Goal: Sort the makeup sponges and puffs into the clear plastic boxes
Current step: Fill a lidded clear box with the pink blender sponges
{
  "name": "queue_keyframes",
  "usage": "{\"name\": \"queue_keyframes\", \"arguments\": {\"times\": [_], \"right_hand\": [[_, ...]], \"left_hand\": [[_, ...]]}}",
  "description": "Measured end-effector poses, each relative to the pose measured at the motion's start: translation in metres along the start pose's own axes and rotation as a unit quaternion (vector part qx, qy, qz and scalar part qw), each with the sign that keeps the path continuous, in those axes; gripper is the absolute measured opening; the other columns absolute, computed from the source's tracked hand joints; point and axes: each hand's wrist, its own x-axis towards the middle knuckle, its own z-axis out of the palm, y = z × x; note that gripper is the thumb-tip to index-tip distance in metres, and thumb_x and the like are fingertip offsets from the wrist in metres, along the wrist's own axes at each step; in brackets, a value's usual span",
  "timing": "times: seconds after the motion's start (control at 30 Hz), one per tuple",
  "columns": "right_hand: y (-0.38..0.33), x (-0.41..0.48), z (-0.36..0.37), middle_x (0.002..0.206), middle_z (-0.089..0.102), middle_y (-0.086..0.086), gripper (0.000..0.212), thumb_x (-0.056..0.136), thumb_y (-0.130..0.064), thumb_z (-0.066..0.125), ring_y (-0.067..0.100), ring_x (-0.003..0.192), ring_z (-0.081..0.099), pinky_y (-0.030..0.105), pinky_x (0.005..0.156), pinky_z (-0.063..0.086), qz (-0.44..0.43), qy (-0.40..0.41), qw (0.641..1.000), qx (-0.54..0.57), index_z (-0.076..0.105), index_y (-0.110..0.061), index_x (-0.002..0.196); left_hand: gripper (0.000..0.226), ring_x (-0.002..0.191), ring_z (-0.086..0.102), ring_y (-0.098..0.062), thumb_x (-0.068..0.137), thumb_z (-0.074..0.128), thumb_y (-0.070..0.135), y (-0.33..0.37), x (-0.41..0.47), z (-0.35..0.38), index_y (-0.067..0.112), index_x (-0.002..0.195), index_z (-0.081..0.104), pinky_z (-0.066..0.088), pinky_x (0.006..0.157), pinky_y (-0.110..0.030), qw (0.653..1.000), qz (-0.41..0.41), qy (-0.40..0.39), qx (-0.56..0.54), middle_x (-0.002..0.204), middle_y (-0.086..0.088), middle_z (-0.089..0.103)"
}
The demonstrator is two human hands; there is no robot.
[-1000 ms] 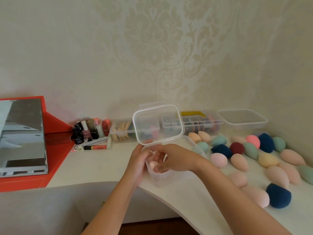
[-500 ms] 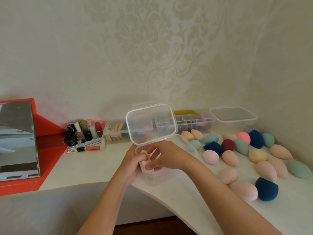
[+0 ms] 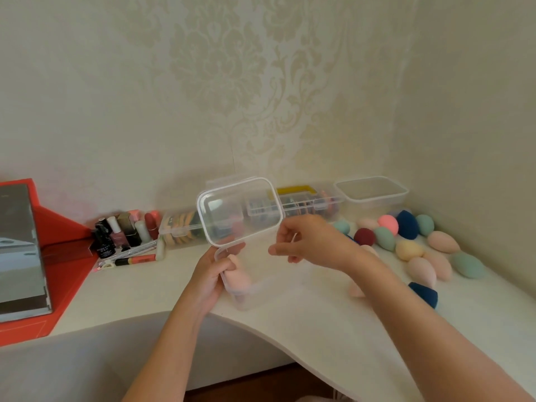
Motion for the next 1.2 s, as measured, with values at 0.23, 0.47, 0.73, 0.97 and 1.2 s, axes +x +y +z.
{"name": "queue_keyframes", "arguments": {"times": [0.23, 0.47, 0.73, 0.97, 1.2], "right_hand": [[0.024, -0.049, -0.036, 0.105, 0.055, -0.004, 0.029, 0.081, -0.020, 0.071, 0.012, 0.084, 0.047, 0.017, 0.055, 0.031, 0.113, -0.137, 0.916, -0.359, 0.057, -0.023, 0.107], [0.048, -0.050, -0.036, 0.113, 0.054, 0.002, 0.039, 0.083, -0.008, 0.065, 0.018, 0.091, 0.049, 0.018, 0.061, 0.035, 0.165, -0.150, 0.916, -0.333, 0.053, -0.021, 0.118], [0.000, -0.032, -0.035, 0.082, 0.053, -0.013, 0.027, 0.087, -0.033, 0.063, 0.001, 0.068, 0.049, 0.014, 0.058, 0.037, 0.028, -0.055, 0.986, -0.156, 0.053, -0.023, 0.110], [-0.023, 0.019, 0.006, 0.092, 0.061, -0.013, 0.016, 0.092, -0.017, 0.059, 0.007, 0.074, 0.061, 0.023, 0.076, 0.051, -0.051, -0.184, 0.981, -0.016, 0.062, -0.017, 0.108], [-0.001, 0.046, 0.022, 0.099, 0.065, -0.010, 0.027, 0.093, -0.004, 0.055, 0.004, 0.092, 0.061, 0.020, 0.086, 0.050, -0.007, -0.340, 0.932, 0.122, 0.060, -0.003, 0.119]], "left_hand": [[0.058, 0.113, 0.055, -0.016, 0.055, 0.051, 0.000, -0.001, 0.000, -0.002, 0.011, 0.111, 0.061, 0.041, 0.091, -0.031, 1.000, 0.000, -0.004, -0.012, 0.109, -0.006, 0.066], [0.060, 0.116, 0.054, -0.016, 0.056, 0.051, 0.002, -0.002, -0.001, 0.000, 0.009, 0.115, 0.058, 0.042, 0.089, -0.030, 1.000, 0.005, -0.008, -0.013, 0.110, -0.006, 0.066], [0.056, 0.115, 0.054, -0.018, 0.057, 0.051, 0.001, -0.006, 0.002, -0.003, 0.012, 0.111, 0.061, 0.038, 0.096, -0.036, 1.000, -0.003, -0.005, -0.023, 0.113, -0.007, 0.066], [0.065, 0.115, 0.054, -0.028, 0.059, 0.051, 0.000, -0.006, 0.001, -0.004, 0.003, 0.123, 0.055, 0.042, 0.094, -0.040, 1.000, 0.000, -0.009, -0.018, 0.119, -0.017, 0.061], [0.064, 0.112, 0.058, -0.031, 0.062, 0.055, 0.000, -0.005, 0.002, -0.005, 0.001, 0.126, 0.053, 0.048, 0.091, -0.038, 1.000, -0.013, -0.008, -0.017, 0.125, -0.021, 0.058]]}}
